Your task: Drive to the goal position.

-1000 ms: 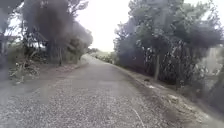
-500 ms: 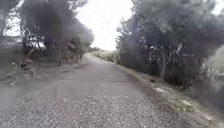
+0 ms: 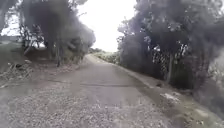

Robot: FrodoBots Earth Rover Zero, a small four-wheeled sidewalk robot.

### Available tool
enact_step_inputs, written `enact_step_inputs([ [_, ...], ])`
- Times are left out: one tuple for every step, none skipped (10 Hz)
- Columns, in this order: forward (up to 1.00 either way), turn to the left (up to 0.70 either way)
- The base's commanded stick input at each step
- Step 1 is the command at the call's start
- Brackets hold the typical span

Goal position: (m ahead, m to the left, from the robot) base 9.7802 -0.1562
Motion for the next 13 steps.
enact_step_inputs([
  [0.7,0.0],
  [0.7,0.0],
  [0.7,0.0],
  [0.7,0.0],
  [0.7,0.0],
  [0.7,0.0],
  [0.7,0.0],
  [0.7,0.0],
  [0.7,0.0],
  [0.7,0.0],
  [0.7,0.0],
  [0.7,0.0],
  [0.7,0.0],
])
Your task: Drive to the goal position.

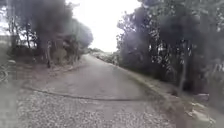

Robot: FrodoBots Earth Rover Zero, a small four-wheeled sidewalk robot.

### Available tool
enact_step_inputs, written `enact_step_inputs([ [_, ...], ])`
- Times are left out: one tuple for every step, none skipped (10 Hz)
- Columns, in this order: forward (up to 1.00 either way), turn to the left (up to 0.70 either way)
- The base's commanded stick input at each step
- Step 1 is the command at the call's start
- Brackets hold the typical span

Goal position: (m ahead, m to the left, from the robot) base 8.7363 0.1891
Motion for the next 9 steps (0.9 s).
enact_step_inputs([
  [0.7,0.0],
  [0.7,0.0],
  [0.7,0.0],
  [0.7,0.0],
  [0.7,0.0],
  [0.7,0.0],
  [0.7,0.0],
  [0.7,0.0],
  [0.7,0.0],
])
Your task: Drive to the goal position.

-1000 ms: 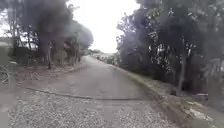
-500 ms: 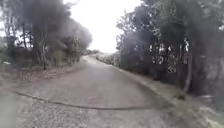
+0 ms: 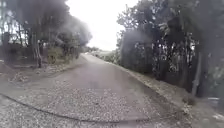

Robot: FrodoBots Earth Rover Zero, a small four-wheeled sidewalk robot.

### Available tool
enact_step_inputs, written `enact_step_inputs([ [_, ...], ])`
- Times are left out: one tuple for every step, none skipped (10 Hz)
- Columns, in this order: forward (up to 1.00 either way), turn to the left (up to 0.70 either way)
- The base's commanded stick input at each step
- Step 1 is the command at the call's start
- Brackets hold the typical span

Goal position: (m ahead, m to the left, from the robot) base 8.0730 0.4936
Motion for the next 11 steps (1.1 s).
enact_step_inputs([
  [0.7,0.0],
  [0.7,0.0],
  [0.7,0.0],
  [0.7,0.0],
  [0.7,0.0],
  [0.7,0.0],
  [0.7,0.0],
  [0.7,0.0],
  [0.7,0.0],
  [0.7,0.0],
  [0.7,0.0],
])
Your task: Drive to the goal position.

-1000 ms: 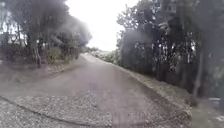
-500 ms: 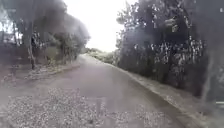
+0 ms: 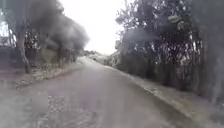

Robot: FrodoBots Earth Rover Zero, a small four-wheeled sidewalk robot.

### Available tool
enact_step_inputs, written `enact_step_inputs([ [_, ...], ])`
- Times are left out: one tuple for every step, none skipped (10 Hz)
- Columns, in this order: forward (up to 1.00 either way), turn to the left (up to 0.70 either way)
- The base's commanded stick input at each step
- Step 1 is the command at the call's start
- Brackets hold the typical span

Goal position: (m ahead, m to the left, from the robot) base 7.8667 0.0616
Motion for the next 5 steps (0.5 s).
enact_step_inputs([
  [0.7,0.0],
  [0.7,0.0],
  [0.7,0.0],
  [0.7,0.0],
  [0.7,0.0],
])
